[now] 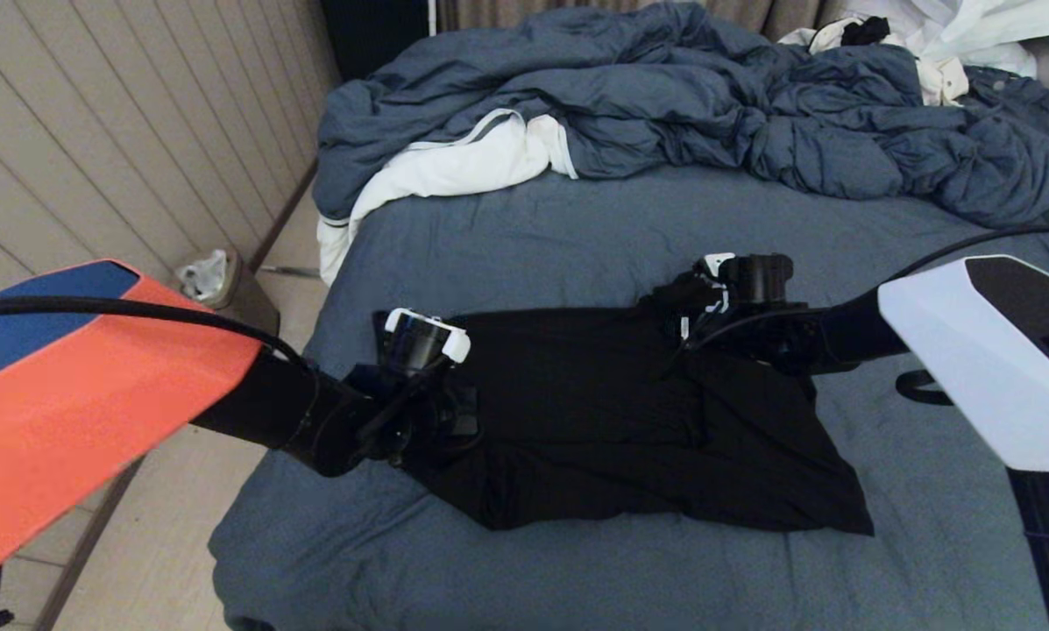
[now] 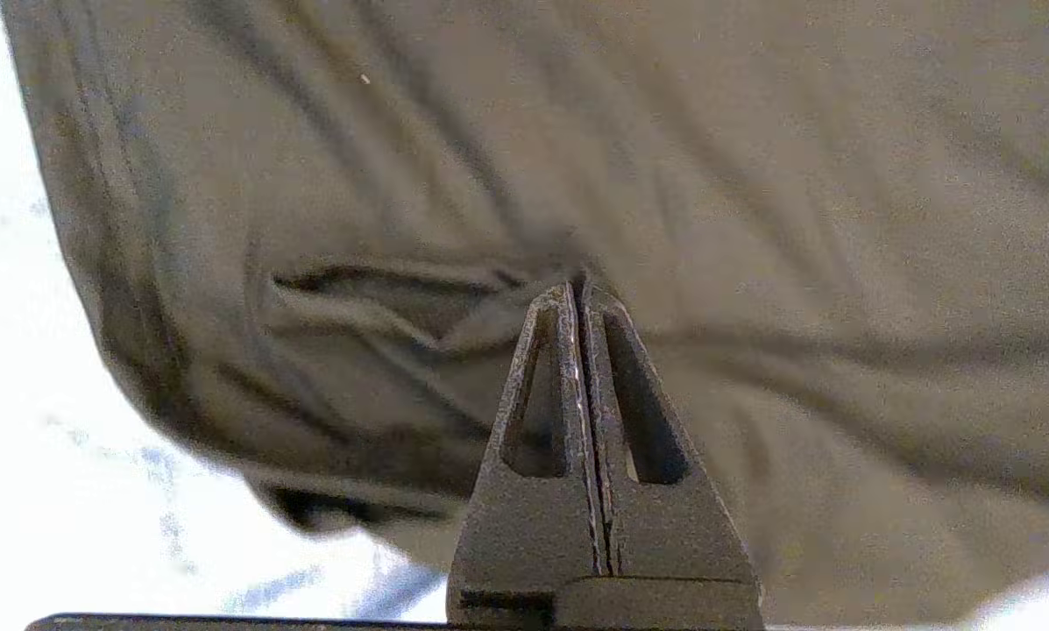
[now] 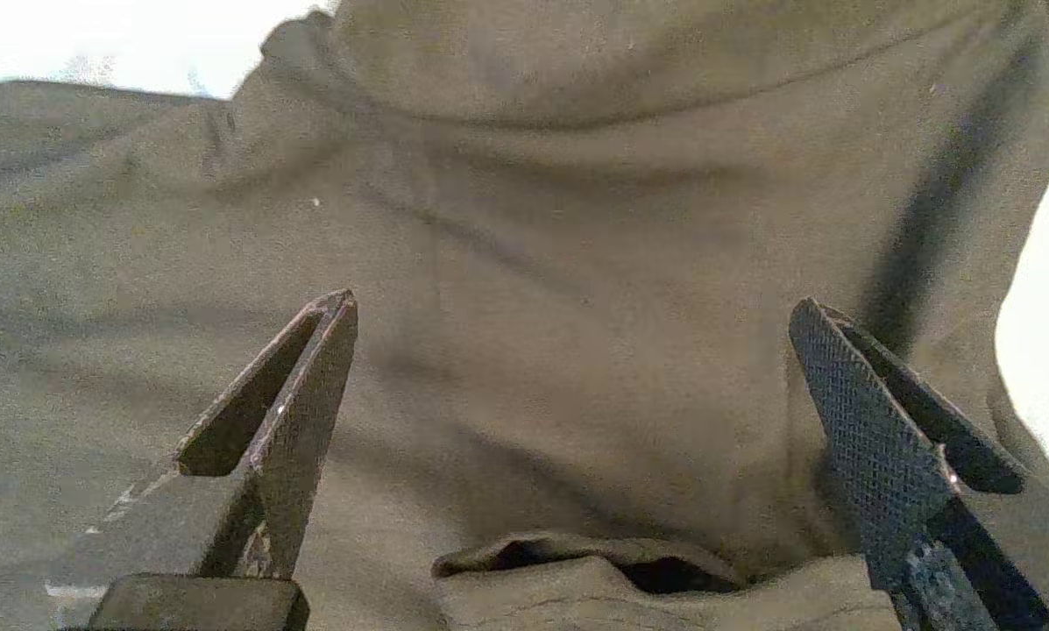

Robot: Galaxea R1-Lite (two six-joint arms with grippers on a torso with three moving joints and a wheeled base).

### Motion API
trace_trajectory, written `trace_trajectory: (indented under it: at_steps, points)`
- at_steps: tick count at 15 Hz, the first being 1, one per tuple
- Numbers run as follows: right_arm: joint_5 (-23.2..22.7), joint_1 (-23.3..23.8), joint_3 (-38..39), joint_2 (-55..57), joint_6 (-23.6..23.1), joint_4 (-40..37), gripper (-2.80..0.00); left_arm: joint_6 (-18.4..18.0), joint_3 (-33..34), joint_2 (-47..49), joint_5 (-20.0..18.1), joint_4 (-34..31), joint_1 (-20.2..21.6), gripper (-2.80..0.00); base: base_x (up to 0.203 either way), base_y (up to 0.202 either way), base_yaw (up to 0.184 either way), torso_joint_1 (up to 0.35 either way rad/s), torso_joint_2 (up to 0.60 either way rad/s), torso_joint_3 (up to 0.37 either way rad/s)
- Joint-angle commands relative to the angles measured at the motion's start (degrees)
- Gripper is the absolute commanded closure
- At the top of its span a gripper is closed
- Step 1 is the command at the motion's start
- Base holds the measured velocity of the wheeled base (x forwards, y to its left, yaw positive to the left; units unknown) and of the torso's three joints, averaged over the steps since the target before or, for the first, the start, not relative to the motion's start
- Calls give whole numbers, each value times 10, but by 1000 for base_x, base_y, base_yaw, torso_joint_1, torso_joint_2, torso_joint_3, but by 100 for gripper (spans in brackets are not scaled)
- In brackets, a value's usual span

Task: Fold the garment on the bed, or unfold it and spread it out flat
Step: Unford the black T-shirt

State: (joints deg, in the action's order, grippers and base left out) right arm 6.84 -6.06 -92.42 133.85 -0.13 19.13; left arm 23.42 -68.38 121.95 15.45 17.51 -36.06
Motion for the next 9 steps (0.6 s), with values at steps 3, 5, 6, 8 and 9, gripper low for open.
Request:
trace_trajectory:
  at_steps: [3, 5, 6, 8, 9]
  points:
    - [0, 0, 0, 1, -1, 1, -280, 2, -26, 33, 16, -23, -16, -280, 0, 0, 0, 0, 0, 0]
    - [0, 0, 0, 1, -2, 2, -280, 3, -26, 30, 18, -28, -26, -280, 0, 0, 0, 0, 0, 0]
    - [0, 1, -2, 0, -2, 2, -280, 3, -27, 31, 18, -31, -32, -280, 0, 0, 0, 0, 0, 0]
    - [-1, 3, -4, -2, -3, 2, -280, 3, -33, 35, 19, -32, -40, -280, 0, 0, 0, 0, 0, 0]
    - [-1, 3, -4, -1, -3, 2, -280, 3, -38, 40, 22, -34, -41, -280, 0, 0, 0, 0, 0, 0]
